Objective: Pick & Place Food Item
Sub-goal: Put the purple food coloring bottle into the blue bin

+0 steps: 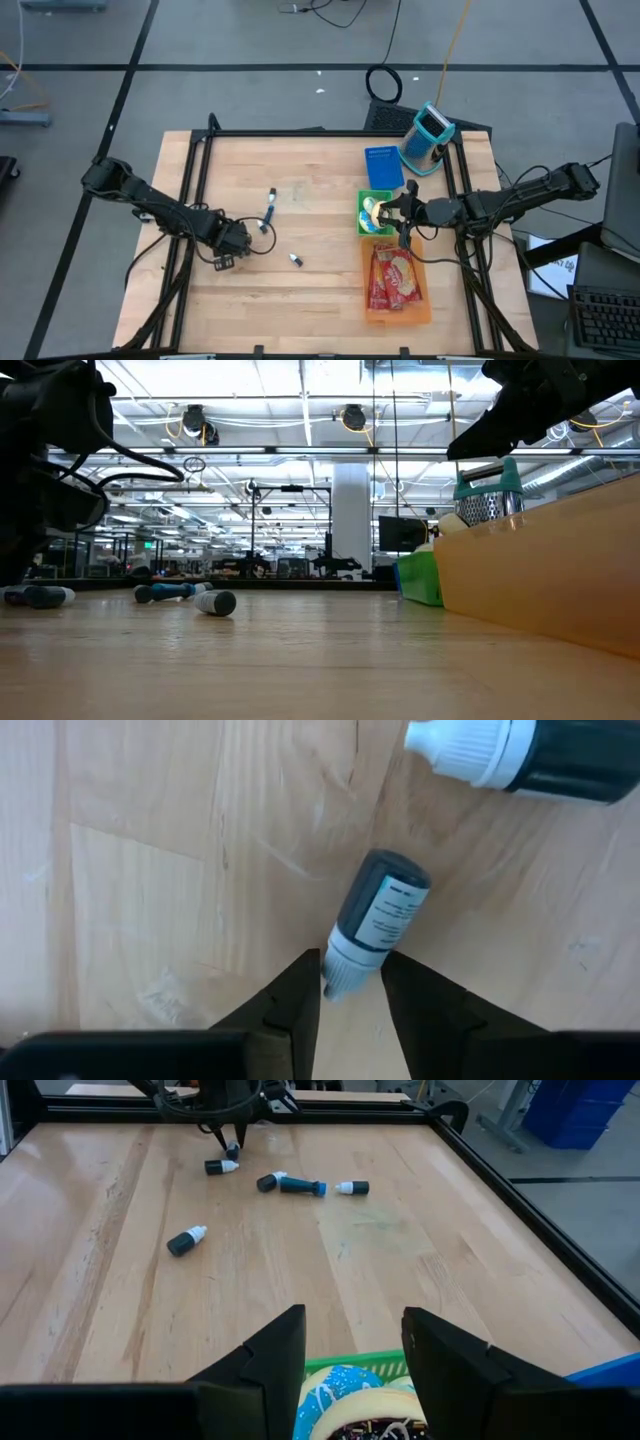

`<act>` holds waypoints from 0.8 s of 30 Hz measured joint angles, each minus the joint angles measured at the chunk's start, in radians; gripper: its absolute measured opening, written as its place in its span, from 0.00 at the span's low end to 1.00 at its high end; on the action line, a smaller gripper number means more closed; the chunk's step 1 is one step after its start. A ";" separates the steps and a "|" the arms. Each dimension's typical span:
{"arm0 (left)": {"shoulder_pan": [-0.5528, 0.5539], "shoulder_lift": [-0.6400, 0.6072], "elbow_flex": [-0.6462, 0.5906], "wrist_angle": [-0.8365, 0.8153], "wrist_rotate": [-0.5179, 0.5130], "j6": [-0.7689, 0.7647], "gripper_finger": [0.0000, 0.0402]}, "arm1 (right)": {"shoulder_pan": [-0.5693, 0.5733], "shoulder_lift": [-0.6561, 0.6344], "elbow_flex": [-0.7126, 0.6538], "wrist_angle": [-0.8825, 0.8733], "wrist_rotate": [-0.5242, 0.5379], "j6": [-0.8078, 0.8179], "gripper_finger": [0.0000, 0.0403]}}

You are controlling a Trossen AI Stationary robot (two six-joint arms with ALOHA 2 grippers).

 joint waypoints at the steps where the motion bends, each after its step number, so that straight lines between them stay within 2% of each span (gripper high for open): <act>1: 0.000 0.000 0.000 0.002 -0.001 0.003 0.30 | 0.000 0.000 0.000 0.000 0.000 0.000 0.38; 7: 0.000 0.000 0.000 0.030 -0.011 0.060 0.30 | 0.000 0.000 -0.044 0.059 0.000 0.000 0.38; 17: 0.000 0.001 0.000 0.034 -0.011 0.054 0.30 | 0.000 0.000 -0.069 0.096 0.000 -0.003 0.38; 20: 0.000 0.001 0.000 0.036 -0.008 0.048 0.26 | 0.000 0.000 -0.069 0.097 0.000 -0.003 0.38; 24: 0.000 0.001 0.000 0.032 -0.006 0.026 0.16 | 0.000 0.000 -0.069 0.097 0.000 -0.004 0.38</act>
